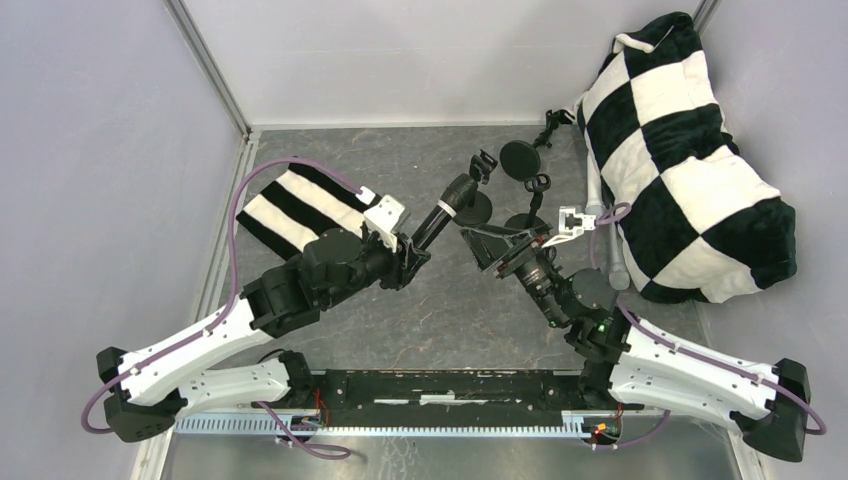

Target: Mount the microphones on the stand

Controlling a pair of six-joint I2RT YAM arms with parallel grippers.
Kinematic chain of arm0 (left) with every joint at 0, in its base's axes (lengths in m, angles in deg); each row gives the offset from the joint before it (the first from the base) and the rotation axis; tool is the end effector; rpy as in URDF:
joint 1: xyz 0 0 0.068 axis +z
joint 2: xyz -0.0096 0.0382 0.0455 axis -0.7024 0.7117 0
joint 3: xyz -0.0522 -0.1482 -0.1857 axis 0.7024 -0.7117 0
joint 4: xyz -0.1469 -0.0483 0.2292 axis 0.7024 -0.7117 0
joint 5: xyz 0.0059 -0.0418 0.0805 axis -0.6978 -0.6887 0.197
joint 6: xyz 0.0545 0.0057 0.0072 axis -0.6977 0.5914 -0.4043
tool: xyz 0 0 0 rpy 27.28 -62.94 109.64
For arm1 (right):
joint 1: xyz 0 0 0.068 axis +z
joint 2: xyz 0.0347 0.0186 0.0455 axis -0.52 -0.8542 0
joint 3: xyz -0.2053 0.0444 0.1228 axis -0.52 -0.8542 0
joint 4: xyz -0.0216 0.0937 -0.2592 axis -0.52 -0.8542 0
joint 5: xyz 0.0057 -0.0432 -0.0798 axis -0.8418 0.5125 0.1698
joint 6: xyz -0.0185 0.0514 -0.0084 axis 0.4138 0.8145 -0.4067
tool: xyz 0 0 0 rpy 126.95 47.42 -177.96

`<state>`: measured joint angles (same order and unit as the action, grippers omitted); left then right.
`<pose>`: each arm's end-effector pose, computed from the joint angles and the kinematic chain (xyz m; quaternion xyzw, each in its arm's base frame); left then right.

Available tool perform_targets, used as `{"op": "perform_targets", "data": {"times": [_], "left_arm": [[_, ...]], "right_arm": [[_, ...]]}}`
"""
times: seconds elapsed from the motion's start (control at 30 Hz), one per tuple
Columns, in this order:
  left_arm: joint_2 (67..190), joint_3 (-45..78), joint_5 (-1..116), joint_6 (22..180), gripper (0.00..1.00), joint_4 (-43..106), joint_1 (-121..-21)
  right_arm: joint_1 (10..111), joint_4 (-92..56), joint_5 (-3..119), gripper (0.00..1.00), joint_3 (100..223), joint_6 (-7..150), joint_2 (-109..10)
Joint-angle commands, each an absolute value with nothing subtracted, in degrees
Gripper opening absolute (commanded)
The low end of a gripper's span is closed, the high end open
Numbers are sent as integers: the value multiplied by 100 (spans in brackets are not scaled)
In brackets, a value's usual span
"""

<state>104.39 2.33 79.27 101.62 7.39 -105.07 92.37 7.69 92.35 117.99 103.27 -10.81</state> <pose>0.1234 -0.1996 0.3535 0.2580 0.7534 -0.2783 0.5370 0.1211 0.1838 0.3117 0.0663 0.6159 0.5007 0.6046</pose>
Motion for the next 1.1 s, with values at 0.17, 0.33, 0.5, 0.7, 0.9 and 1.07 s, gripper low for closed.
{"op": "perform_targets", "data": {"times": [0.17,0.33,0.5,0.7,0.9,1.07], "left_arm": [[10433,203,7849,10245,3,1405,-10491],[10499,188,7660,10236,4,1520,-10492],[10480,161,7511,10214,2,1571,-10491],[10417,61,7286,10224,2,1631,-10492],[10363,-3,7198,10244,2,1649,-10488],[10366,-24,7209,10246,2,1699,-10491]], "right_arm": [[9256,1710,8838,71,11934,12030,-1544],[9263,1657,8815,71,12093,12315,-1869],[9251,1847,8807,70,12206,12452,-2167],[9190,2163,8647,67,12308,12720,-2473],[9134,2463,8446,65,12366,12973,-2700],[9088,2489,8419,61,12413,12973,-2804]]}}
